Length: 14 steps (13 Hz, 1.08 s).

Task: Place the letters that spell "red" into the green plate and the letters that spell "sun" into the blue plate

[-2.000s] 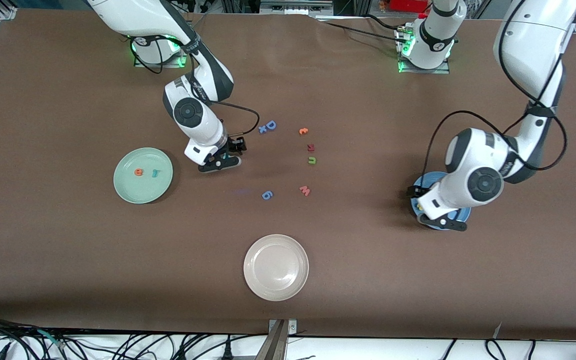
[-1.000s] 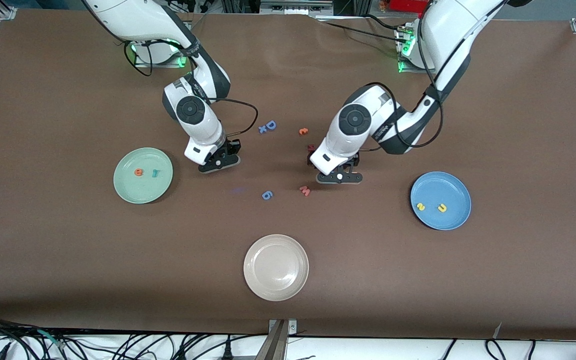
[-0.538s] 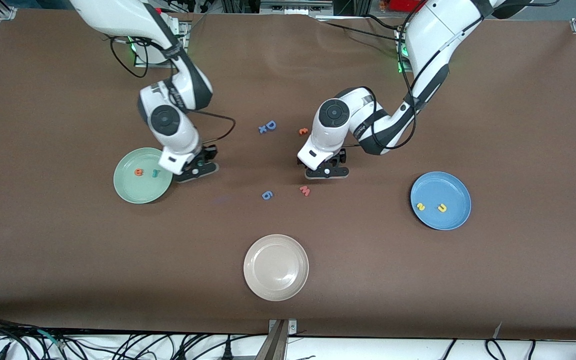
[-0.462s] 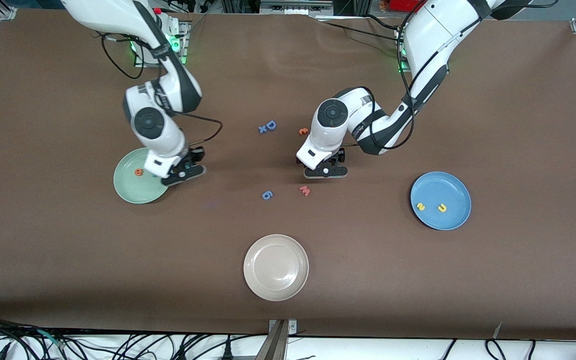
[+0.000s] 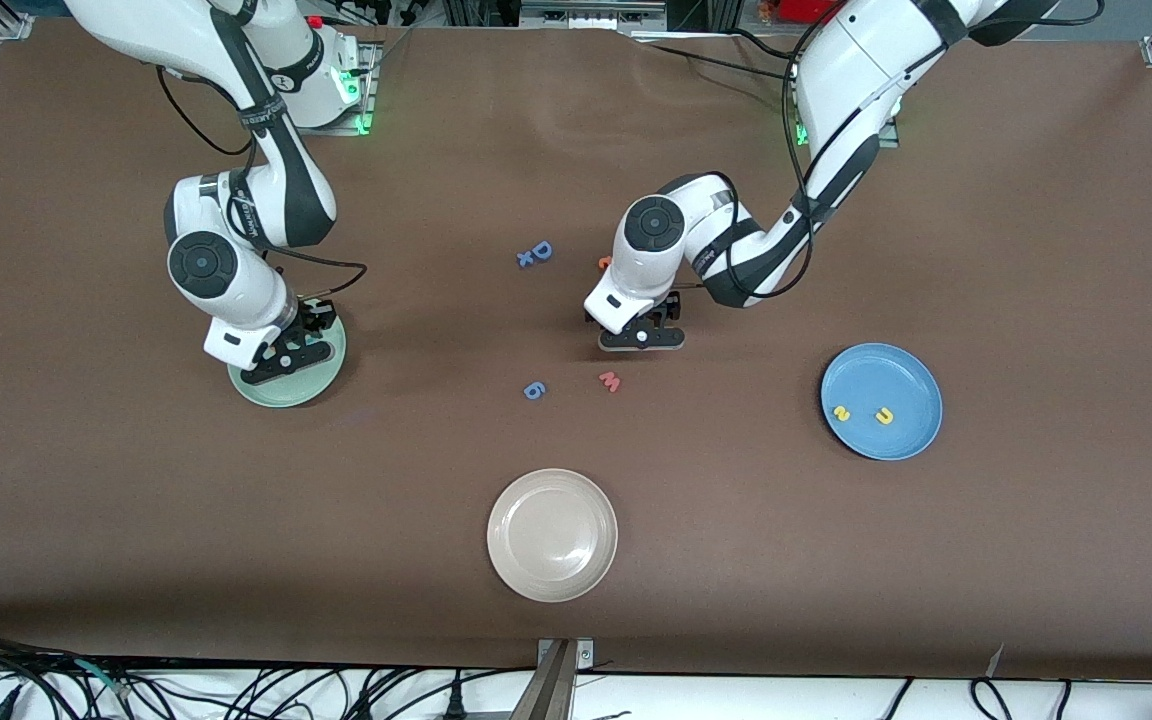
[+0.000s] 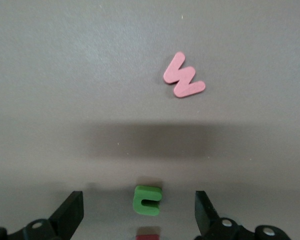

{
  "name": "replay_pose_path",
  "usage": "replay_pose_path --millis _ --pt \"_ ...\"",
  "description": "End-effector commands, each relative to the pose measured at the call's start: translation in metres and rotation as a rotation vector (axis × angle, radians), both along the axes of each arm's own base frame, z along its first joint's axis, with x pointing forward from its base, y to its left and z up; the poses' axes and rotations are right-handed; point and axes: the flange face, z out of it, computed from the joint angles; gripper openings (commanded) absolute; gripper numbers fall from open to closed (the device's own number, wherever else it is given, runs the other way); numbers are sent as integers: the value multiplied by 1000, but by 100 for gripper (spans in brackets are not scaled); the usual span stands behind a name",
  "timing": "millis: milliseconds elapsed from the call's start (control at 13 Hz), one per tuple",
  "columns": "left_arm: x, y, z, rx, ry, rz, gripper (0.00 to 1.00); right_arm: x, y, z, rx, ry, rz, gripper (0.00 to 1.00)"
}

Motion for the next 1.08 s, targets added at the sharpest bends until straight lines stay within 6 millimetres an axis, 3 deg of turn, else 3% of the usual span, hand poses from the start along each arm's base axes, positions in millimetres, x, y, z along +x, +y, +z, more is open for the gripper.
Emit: replay_pose_path --millis 0,231,462,538,692,769,1000 --pt "0 -4 -7 8 -18 -2 96 -3 4 2 5 17 22 100" --pt "2 -5 -10 -14 -28 6 91 8 9 21 4 18 16 100" --pt "1 -5 -12 -12 -25 6 67 49 19 95 -35 97 -39 100" --pt "1 -5 -12 -12 -25 6 59 68 20 118 -39 38 -144 100" --pt "1 -5 -12 -12 -25 7 41 87 12 155 4 -35 -272 100" --pt "1 -5 -12 -12 -25 7 37 92 -3 169 35 -54 -323 100" --pt "1 -4 -12 -11 -24 9 28 119 -67 249 156 -169 -472 100"
